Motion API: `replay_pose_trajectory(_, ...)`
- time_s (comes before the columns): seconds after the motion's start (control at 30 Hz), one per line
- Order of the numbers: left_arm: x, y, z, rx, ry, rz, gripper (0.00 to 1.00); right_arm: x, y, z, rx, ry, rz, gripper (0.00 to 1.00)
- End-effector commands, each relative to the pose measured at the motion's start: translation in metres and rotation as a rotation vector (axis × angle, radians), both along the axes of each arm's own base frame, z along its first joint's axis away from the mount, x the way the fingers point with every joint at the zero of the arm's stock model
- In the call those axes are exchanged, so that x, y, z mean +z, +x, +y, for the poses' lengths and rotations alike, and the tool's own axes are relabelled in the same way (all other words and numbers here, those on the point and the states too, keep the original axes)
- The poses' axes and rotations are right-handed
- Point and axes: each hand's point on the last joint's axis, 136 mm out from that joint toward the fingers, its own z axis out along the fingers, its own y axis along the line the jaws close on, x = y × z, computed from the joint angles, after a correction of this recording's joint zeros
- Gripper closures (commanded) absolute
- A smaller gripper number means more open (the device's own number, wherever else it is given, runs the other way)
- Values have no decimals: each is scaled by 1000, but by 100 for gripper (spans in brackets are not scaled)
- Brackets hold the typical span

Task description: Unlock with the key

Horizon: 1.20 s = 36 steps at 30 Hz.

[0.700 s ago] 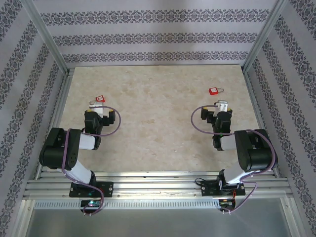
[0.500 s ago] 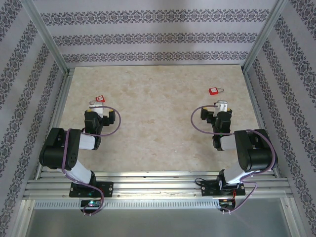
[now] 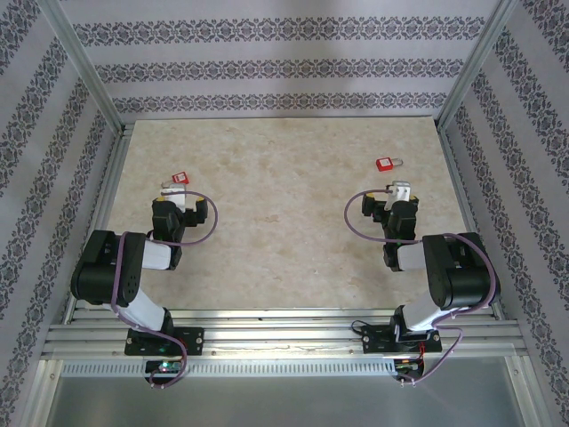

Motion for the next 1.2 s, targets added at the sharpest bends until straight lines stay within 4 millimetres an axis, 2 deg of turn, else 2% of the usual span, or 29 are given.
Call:
replay_pose_trajectory(0.0,13,4,1,-7,9,-37,0,25,0,0,-20,-19,-73,2)
replay_pose_trajectory(0.07,39,-1,-5,-5,51,-43,0,51,-13,15,-13,-116,-70,2)
replay_pose_trajectory(0.1,54,-3,-5,15,66,-32,0,75,-13,18,-42,-121,-96,2)
replay_pose_trajectory(0.17,93,-8,-7,62,-31,-53,0,102,-25,31,-15,-48,-31,2)
replay_pose_trajectory(0.2,108,-10,-11,63,-95,-73,0,107,-34,34,-15,1,20,2)
replay_pose_trajectory(0.23,127,-13,-19,44,-180,-106,0,121,-42,36,-27,74,50,2)
replay_pose_trajectory(0.27,142,-16,-28,16,-270,-122,0,124,-53,39,-24,134,113,2)
replay_pose_trajectory(0.37,163,-27,-63,-100,-495,-91,0,121,-90,43,-59,263,303,2)
replay_pose_trajectory(0.53,157,-49,-115,-241,-723,68,0,99,-149,16,-248,314,513,2)
replay_pose_trajectory(0.67,142,-69,-143,-295,-753,188,0,64,-173,1,-381,452,626,4)
replay_pose_trajectory(0.7,140,-73,-149,-312,-755,206,0,55,-176,-1,-399,482,646,7)
replay_pose_trajectory(0.8,133,-84,-161,-334,-771,241,0,31,-184,-10,-474,507,683,8)
replay_pose_trajectory(0.97,116,-98,-163,-326,-787,286,0,-2,-182,-25,-565,597,728,14)
replay_pose_trajectory(1.03,111,-102,-165,-339,-793,296,0,-8,-176,-30,-579,605,720,21)
replay_pose_trajectory(1.1,107,-106,-164,-341,-791,300,1,-15,-170,-31,-575,622,718,33)
replay_pose_trajectory(1.17,105,-108,-164,-346,-786,300,1,-23,-165,-30,-574,630,737,39)
